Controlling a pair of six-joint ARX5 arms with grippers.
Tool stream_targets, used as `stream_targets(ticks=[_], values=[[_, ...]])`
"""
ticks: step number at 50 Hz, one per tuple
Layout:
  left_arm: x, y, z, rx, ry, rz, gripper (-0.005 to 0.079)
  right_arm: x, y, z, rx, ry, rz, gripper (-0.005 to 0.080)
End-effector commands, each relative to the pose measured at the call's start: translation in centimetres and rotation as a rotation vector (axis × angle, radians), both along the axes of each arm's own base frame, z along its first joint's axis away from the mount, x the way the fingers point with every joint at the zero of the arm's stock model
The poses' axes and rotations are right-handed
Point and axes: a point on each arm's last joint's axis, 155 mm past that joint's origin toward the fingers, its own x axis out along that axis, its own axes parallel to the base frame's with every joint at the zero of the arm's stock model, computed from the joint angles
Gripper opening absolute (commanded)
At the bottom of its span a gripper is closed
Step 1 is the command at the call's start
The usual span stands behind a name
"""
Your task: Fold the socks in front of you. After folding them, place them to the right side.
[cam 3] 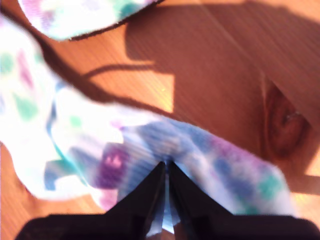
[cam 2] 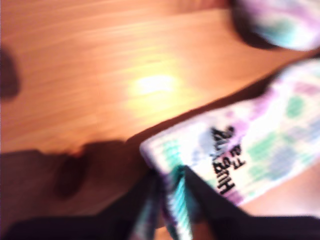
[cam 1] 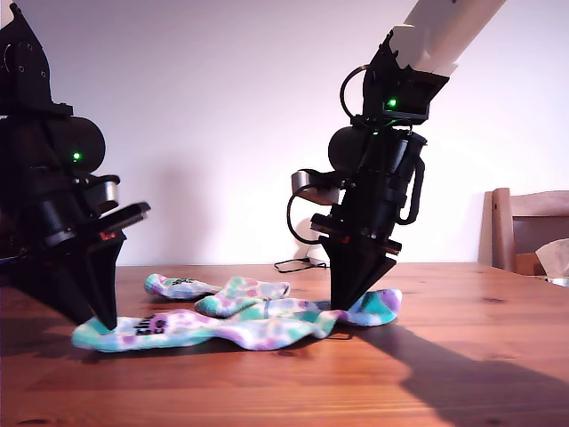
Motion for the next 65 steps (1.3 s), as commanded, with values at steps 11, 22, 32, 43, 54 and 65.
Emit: stream_targets(ticks=[11, 22, 32, 43, 54, 65], values=[[-1.7, 1.0, -1.0, 0.052, 0.014, -0.146, -0.0020, -0.3, 0.2, -1.2, -0.007, 0.020, -0.001, -0.0013], [-3.0, 2.9, -1.2, 0.134, 0.054, -0.169, -0.0020, -1.4, 1.1, -1.2, -0.012, 0.047, 0.014, -0.0013], [-3.3, 5.3, -0.3, 0.239, 0.050, -0.156, -0.0020, -3.6, 2.6, -0.8, -0.028, 0.077, 0.064, -0.0013], [-3.8, 7.8, 1.6, 0.325, 0.037, -0.122, -0.0020, -3.7, 4.4, 1.1, -0.006, 0.030, 0.105, -0.0013], [-3.7, 9.0, 2.5, 0.356, 0.019, -0.099, -0.0020, -3.7, 4.5, 2.3, -0.014, 0.025, 0.119, -0.0013], [-3.9, 9.3, 2.4, 0.372, 0.028, -0.099, -0.0020, -3.6, 4.1, 2.4, -0.040, 0.015, 0.133, -0.0013]])
